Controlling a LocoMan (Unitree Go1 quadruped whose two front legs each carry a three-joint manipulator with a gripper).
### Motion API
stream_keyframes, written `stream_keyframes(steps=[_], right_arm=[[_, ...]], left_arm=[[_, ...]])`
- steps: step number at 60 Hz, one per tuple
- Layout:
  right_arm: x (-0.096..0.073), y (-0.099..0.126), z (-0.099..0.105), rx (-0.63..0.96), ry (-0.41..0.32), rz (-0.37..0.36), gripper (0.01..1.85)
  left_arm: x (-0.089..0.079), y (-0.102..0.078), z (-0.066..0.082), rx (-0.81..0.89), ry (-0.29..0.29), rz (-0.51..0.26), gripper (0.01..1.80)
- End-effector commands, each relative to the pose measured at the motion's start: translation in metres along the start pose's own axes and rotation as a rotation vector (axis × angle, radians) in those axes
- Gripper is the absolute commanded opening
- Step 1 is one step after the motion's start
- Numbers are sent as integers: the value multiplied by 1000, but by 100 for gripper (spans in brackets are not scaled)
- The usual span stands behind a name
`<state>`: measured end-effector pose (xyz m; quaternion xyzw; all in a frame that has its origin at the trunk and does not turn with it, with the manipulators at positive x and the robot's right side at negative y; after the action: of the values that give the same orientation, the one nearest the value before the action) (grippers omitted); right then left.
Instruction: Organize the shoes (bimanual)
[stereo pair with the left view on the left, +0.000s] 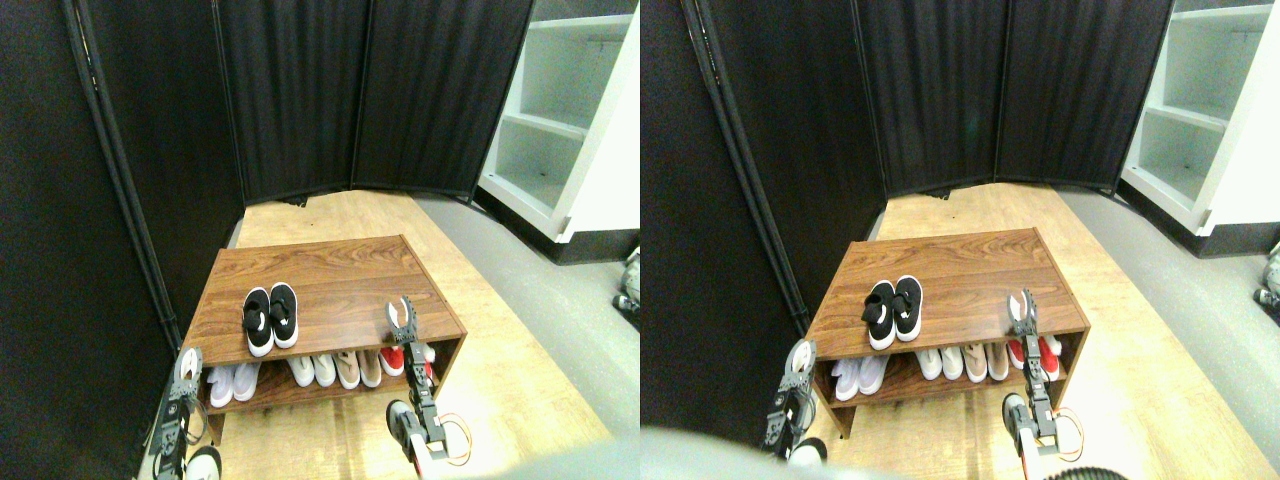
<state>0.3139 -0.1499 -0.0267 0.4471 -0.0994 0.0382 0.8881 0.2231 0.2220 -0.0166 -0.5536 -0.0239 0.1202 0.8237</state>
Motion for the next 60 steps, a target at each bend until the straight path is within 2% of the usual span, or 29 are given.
stream_keyframes(steps=[1,14,25,34,46,60], right_arm=[[0,4,0,-9,-12,10,25],[-13,11,7,-28,-14,72,20],[-35,23,18,-8,-26,102,22],[-54,32,30,50,-25,129,24],[-73,37,39,71,-25,142,22],[-82,41,42,96,-10,123,23]], left_arm=[[0,-12,1,8,-22,-68,1],[-2,-14,-3,-13,-19,-71,1],[-1,-17,-6,-27,-10,-63,1],[2,-18,-7,-26,7,-94,1],[4,-20,-8,-38,-5,-90,1],[7,-20,-7,-67,-2,-92,1]])
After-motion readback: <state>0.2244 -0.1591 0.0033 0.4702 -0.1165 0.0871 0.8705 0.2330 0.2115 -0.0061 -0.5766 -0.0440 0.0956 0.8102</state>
